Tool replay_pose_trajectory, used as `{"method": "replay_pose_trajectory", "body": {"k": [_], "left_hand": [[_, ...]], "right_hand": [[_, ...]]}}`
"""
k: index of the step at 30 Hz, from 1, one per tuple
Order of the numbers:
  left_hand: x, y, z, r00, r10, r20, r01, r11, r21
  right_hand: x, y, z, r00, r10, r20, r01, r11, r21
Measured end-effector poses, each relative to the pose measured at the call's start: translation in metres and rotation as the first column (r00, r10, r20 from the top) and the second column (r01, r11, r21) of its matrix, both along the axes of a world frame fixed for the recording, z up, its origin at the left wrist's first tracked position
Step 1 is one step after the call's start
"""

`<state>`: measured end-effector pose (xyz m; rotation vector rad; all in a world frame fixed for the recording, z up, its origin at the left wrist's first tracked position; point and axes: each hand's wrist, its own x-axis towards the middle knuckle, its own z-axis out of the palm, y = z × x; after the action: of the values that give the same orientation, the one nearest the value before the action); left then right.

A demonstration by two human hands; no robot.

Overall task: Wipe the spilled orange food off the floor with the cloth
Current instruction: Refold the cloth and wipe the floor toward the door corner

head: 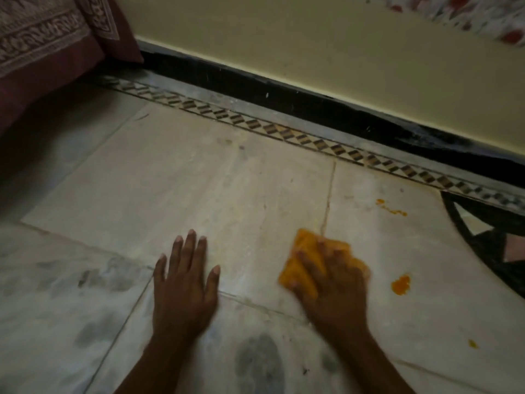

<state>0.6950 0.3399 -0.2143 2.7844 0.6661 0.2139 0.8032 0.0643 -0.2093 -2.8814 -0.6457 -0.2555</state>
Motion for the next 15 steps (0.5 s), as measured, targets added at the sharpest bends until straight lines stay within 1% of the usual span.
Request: {"method": "replay_pose_trajectory", "body": {"k": [1,2,3,4,5,6,7,8,10,11,12,13,14,15], "left_hand": [[-0.001,0.000,-0.003,1.000,0.002,-0.002,-0.002,1.000,-0.005],[-0.002,0.000,-0.004,1.000,0.005,-0.001,-0.005,1.000,-0.003],[-0.003,-0.001,-0.004,1.000,0.006,-0.003,-0.006,1.000,-0.001],[-0.003,0.000,-0.007,1.000,0.007,-0.002,-0.007,1.000,0.008],[-0.004,0.001,-0.009,1.000,0.007,-0.008,-0.007,1.000,0.005],[-0.003,0.003,-0.010,1.000,0.009,-0.012,-0.009,1.000,0.003],[-0.004,0.006,-0.010,1.000,0.013,-0.015,-0.013,1.000,0.004],[-0.003,0.008,-0.009,1.000,0.012,-0.010,-0.012,1.000,0.004],[0.000,0.003,-0.004,1.000,0.010,-0.003,-0.010,1.000,-0.002],[-0.001,0.000,-0.003,1.000,0.010,-0.006,-0.010,1.000,0.005],[-0.001,-0.001,-0.001,1.000,0.009,-0.003,-0.009,1.000,0.008],[-0.001,-0.002,0.000,1.000,0.006,-0.005,-0.006,1.000,0.005],[0.000,-0.001,0.000,1.000,0.000,-0.009,0.000,1.000,-0.010],[0.001,0.001,0.000,1.000,-0.005,-0.016,0.005,1.000,-0.019]], "right_hand": [[0.016,0.001,0.001,0.986,-0.164,-0.012,0.163,0.986,-0.023],[0.038,0.012,0.004,0.942,-0.331,-0.057,0.329,0.943,-0.046],[0.062,0.031,0.006,0.871,-0.473,-0.133,0.473,0.881,-0.034],[0.085,0.056,0.004,0.818,-0.536,-0.209,0.547,0.837,-0.008],[0.101,0.082,0.006,0.811,-0.515,-0.277,0.533,0.846,-0.010],[0.109,0.103,0.005,0.853,-0.433,-0.290,0.449,0.894,-0.015],[0.104,0.118,0.002,0.920,-0.304,-0.248,0.312,0.950,-0.009],[0.086,0.125,-0.003,0.967,-0.174,-0.184,0.178,0.984,0.003],[0.033,0.097,-0.004,0.994,0.053,-0.098,-0.053,0.999,-0.007],[0.010,0.072,-0.003,0.990,0.103,-0.096,-0.103,0.995,0.009],[-0.001,0.045,-0.001,0.990,0.097,-0.105,-0.094,0.995,0.029],[0.002,0.022,0.000,0.995,0.042,-0.088,-0.039,0.999,0.030],[0.015,0.006,0.001,0.996,-0.068,-0.062,0.068,0.998,0.010],[0.036,0.000,0.004,0.976,-0.206,-0.066,0.206,0.979,-0.007]]}}
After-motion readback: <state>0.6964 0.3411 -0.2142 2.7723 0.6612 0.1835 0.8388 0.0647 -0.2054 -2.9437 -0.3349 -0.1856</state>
